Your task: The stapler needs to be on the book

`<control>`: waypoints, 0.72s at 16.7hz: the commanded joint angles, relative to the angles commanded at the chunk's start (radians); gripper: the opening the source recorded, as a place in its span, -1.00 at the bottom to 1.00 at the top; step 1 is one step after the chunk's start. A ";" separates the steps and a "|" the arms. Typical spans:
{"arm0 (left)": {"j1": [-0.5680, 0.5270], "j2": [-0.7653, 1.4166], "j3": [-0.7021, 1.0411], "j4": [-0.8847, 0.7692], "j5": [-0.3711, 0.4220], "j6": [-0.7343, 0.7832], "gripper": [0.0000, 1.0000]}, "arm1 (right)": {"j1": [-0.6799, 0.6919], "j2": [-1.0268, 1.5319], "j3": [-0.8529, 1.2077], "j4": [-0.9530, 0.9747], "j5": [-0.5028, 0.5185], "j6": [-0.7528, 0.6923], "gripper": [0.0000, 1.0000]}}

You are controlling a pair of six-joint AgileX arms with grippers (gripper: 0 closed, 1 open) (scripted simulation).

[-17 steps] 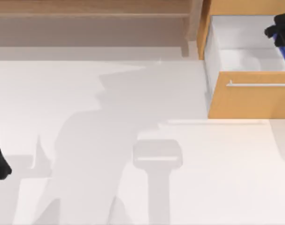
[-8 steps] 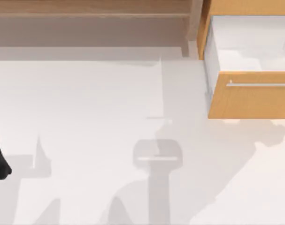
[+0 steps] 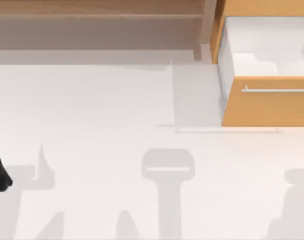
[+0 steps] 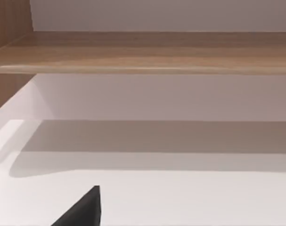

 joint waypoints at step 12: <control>0.000 0.000 0.000 0.000 0.000 0.000 1.00 | -0.139 -0.024 -0.157 -0.067 0.067 -0.066 -1.00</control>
